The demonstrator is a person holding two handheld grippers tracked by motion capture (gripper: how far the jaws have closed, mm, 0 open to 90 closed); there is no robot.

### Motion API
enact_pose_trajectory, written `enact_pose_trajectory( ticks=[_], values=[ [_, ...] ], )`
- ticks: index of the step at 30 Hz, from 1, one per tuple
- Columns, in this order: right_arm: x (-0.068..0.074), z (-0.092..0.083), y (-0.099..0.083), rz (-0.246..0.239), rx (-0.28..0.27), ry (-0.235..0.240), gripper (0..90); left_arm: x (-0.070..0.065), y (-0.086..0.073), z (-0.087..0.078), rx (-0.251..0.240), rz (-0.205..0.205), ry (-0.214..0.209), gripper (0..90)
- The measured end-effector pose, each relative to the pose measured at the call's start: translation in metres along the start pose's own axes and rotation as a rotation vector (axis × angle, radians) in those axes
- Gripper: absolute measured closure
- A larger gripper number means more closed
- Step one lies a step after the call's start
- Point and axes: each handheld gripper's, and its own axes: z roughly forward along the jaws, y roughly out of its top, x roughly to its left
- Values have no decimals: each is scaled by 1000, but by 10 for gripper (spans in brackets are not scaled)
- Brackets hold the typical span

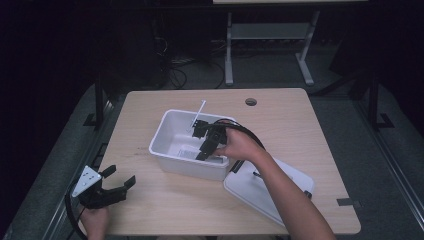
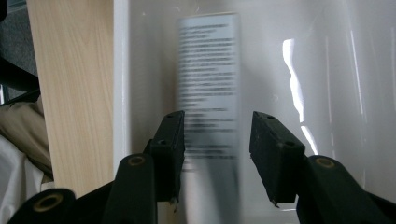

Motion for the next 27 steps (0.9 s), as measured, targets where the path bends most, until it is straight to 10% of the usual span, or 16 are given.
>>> enact_pose_trajectory(
  ticks=[27],
  values=[
    [6, -58, -33, 35, -72, -59, 538, -3, 1, 1, 2, 6, 2, 136]
  ],
)
